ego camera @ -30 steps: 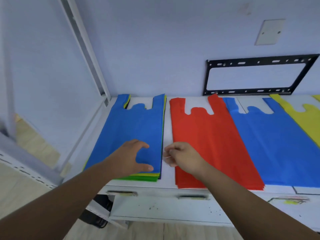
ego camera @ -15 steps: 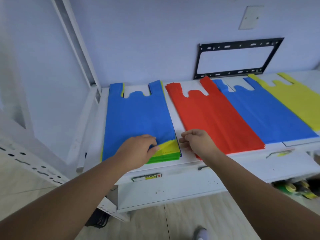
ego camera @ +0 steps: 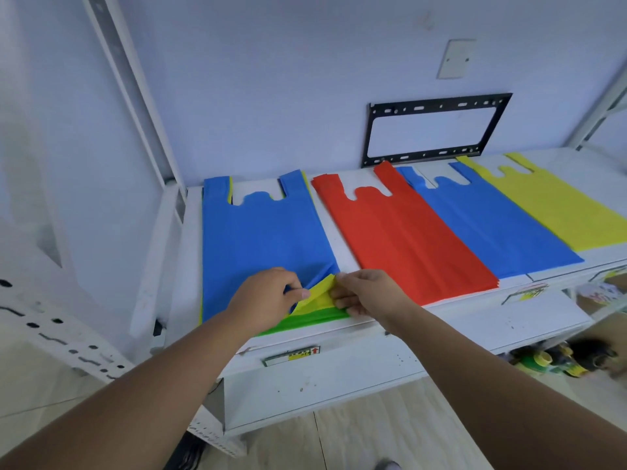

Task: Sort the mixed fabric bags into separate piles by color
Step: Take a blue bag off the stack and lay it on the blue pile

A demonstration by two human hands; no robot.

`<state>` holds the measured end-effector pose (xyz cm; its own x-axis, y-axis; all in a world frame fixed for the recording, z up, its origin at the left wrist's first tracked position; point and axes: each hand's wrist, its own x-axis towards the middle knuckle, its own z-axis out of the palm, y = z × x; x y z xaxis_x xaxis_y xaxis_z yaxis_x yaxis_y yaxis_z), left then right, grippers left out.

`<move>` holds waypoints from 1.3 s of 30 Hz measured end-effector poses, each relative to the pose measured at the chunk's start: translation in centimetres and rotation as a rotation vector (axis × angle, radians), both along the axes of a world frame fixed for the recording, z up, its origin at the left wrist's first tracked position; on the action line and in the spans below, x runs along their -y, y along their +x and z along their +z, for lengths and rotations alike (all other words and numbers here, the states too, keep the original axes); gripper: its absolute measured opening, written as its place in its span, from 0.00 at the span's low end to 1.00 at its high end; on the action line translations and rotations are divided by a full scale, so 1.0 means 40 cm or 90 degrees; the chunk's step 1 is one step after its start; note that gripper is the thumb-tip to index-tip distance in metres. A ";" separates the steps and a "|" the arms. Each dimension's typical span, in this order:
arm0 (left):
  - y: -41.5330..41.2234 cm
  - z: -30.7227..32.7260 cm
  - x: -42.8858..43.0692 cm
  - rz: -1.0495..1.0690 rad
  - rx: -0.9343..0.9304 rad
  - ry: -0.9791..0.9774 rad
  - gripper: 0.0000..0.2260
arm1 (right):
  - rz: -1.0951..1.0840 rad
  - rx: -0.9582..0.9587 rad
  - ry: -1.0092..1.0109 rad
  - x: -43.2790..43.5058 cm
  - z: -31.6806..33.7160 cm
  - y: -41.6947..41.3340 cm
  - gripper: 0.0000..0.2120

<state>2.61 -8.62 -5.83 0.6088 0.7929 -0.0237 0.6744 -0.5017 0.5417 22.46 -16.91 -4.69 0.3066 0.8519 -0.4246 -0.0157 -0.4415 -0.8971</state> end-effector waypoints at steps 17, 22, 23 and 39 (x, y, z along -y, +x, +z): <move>0.033 0.017 0.025 -0.002 -0.075 0.100 0.09 | 0.023 -0.066 -0.022 -0.012 -0.007 0.028 0.10; 0.044 0.019 0.032 -0.017 -0.111 0.106 0.21 | 0.073 -0.019 -0.008 -0.007 -0.007 0.028 0.15; 0.046 0.021 0.034 -0.014 -0.127 0.110 0.24 | 0.086 -0.007 -0.005 -0.006 -0.006 0.027 0.16; 0.022 0.029 0.037 0.019 -0.027 0.309 0.12 | 0.034 -0.061 -0.082 -0.047 0.069 -0.018 0.27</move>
